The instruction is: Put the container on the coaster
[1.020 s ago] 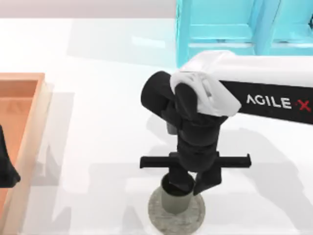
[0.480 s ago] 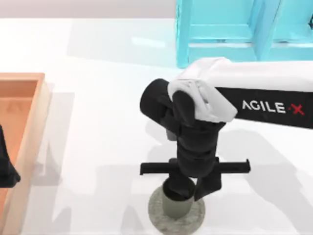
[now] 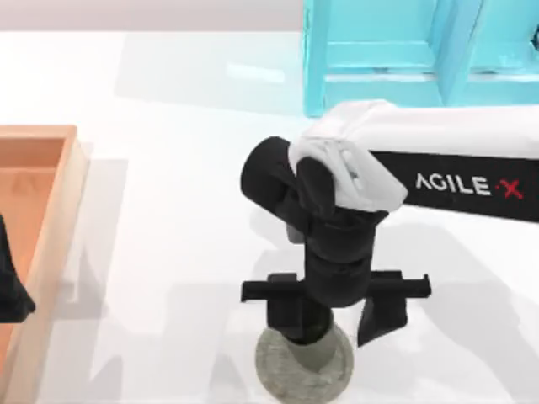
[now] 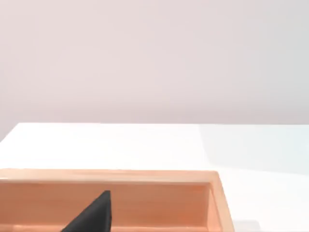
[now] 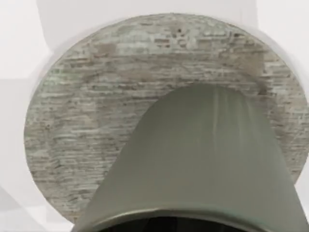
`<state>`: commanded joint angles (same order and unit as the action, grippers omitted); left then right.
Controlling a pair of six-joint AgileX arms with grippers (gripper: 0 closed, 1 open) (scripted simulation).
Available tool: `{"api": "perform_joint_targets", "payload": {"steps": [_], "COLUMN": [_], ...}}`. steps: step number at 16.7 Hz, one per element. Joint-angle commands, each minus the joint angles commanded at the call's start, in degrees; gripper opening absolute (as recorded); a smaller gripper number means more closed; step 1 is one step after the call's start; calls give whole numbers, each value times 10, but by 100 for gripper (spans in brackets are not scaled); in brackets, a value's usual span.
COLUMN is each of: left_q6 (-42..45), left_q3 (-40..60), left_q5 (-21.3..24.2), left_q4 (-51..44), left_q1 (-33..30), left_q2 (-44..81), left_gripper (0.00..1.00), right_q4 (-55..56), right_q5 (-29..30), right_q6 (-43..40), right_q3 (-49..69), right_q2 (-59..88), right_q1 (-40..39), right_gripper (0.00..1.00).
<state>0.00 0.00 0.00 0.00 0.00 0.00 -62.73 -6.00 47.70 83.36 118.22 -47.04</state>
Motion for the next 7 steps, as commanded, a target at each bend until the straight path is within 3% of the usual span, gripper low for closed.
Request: {"api": "perform_joint_targets", "payload": {"steps": [2,7], "left_q6": [0,0], "left_q3": [0,0], "left_q5": [0,0], "left_q4": [0,0], "left_q1": [0,0], "left_q2": [0,0], "left_gripper": [100,100], "right_q4": [0,0], "right_q5": [0,0], "right_q6": [0,0], "right_q3": [0,0], "right_q2": [0,0], "right_q1": [0,0], "right_gripper": [100,100]}}
